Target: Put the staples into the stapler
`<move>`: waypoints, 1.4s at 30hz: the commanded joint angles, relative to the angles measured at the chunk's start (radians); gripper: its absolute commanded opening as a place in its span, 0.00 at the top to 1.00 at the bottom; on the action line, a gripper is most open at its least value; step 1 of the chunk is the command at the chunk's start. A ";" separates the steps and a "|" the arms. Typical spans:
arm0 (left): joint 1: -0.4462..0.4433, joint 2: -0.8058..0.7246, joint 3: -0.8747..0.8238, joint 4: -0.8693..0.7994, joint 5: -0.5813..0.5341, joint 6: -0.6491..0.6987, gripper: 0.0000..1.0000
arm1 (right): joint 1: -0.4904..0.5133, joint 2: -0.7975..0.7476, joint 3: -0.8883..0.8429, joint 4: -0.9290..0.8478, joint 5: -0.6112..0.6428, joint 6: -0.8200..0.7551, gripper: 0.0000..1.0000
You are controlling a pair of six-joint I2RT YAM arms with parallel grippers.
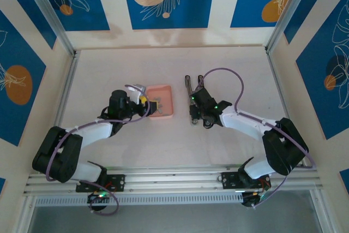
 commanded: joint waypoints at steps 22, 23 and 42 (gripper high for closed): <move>-0.014 0.024 0.002 0.014 0.020 0.025 0.31 | 0.018 0.075 0.004 -0.020 -0.023 -0.001 0.86; -0.013 0.024 0.001 0.014 0.021 0.025 0.31 | 0.018 0.075 0.005 -0.022 -0.024 -0.001 0.86; -0.017 0.036 0.004 0.012 0.025 0.027 0.31 | 0.054 0.075 0.001 -0.092 0.004 0.038 0.86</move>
